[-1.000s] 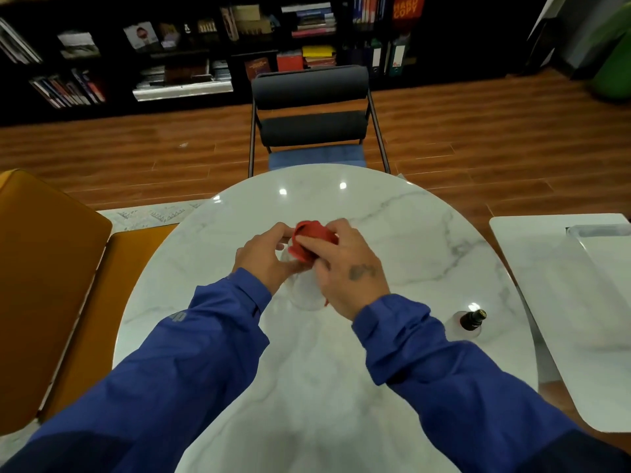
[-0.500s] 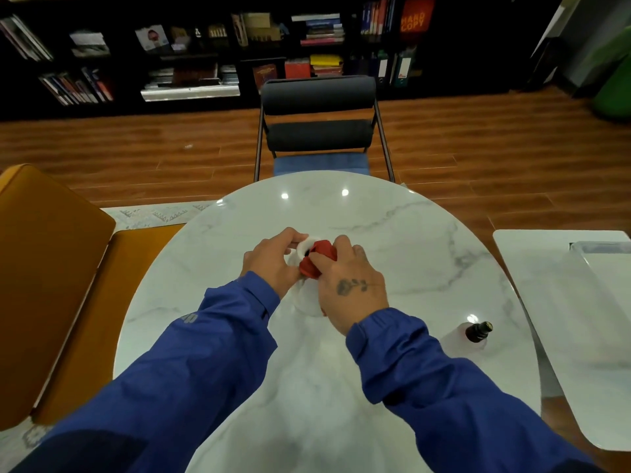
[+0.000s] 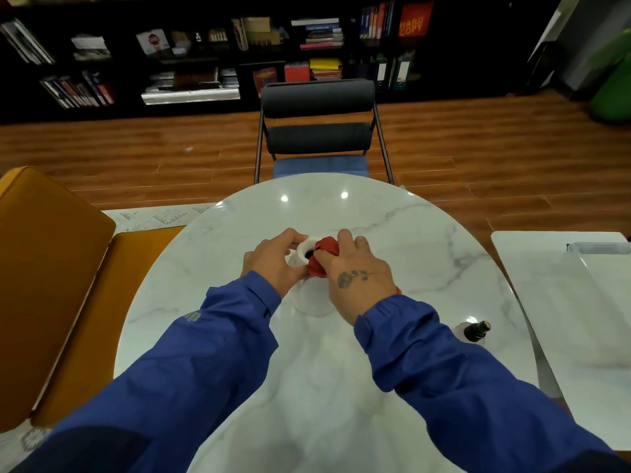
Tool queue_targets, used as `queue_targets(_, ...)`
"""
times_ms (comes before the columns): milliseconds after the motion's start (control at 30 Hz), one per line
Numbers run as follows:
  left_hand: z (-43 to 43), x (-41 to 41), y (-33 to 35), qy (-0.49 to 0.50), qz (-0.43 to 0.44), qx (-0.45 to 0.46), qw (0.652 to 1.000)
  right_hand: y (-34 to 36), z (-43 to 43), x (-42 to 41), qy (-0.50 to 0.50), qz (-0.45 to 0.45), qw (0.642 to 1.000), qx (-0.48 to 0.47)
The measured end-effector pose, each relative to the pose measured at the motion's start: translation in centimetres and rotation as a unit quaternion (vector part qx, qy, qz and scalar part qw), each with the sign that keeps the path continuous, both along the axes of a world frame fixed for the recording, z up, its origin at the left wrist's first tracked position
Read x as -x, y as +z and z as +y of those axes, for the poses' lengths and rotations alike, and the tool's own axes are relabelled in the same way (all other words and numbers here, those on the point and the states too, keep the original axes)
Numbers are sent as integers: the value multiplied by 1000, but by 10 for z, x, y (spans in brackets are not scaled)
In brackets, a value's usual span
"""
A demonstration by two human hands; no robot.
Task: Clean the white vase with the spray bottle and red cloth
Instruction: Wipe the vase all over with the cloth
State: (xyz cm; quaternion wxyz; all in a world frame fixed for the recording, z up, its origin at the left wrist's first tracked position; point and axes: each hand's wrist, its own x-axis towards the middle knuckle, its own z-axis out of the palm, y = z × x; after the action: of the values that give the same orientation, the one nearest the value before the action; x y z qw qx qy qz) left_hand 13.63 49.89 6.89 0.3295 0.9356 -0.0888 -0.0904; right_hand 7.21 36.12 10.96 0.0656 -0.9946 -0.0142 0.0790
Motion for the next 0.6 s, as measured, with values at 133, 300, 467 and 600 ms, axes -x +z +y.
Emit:
queue_targets(133,-1,3,-1,17,-2,13,1000,8,21,-11,-41,39,998,-18)
queue_targets(300,-3,2,4,40,5,-13,999,15,41,-32,-84,123,984,-97)
queue_targets(467,-2,3,1,23,7,-16,1000,10,25,-20,-21,98,992,-73)
queue_targets(600,-1,4,7,6,7,-12,1000,20,-7,-23,32,89,995,-2)
